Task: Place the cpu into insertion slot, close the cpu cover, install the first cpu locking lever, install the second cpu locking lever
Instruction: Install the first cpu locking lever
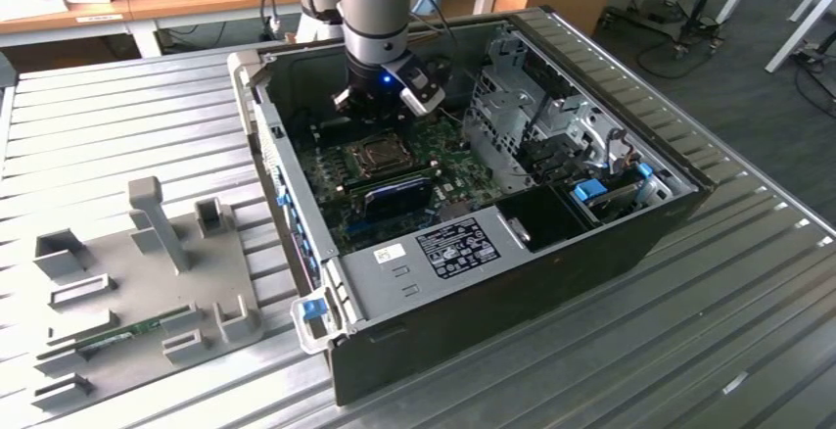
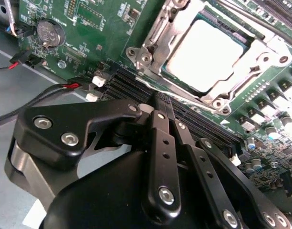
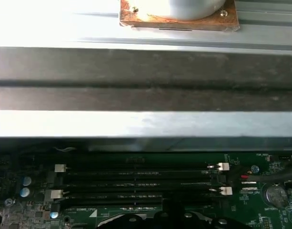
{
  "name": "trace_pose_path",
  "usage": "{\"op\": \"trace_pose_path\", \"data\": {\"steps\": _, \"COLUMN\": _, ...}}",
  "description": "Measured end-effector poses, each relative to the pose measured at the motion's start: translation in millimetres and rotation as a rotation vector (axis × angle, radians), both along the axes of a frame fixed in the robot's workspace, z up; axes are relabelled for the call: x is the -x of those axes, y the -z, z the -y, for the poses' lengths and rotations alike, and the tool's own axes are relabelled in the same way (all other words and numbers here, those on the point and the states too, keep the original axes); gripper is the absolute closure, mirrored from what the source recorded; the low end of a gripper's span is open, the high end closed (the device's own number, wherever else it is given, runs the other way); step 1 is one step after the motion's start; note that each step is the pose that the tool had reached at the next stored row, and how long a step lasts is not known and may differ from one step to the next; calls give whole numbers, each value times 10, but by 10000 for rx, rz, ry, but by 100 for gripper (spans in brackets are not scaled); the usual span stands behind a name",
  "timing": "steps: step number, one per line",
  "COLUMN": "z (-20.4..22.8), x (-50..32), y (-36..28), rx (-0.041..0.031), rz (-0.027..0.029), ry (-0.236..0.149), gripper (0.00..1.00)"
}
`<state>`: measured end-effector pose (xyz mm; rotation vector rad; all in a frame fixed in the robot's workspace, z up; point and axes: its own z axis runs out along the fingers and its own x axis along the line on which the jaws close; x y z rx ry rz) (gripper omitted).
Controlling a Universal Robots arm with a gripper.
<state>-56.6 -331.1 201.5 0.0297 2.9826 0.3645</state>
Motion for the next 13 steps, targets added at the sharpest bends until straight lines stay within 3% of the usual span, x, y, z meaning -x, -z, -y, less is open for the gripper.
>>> {"op": "trace_pose_path", "data": {"steps": 5, "z": -16, "x": 94, "y": 5, "rx": 3, "rz": 64, "ry": 4, "gripper": 89}}
{"op": "trace_pose_path", "data": {"steps": 13, "z": -18, "x": 100, "y": -73, "rx": 0, "rz": 83, "ry": 5, "gripper": 89}}
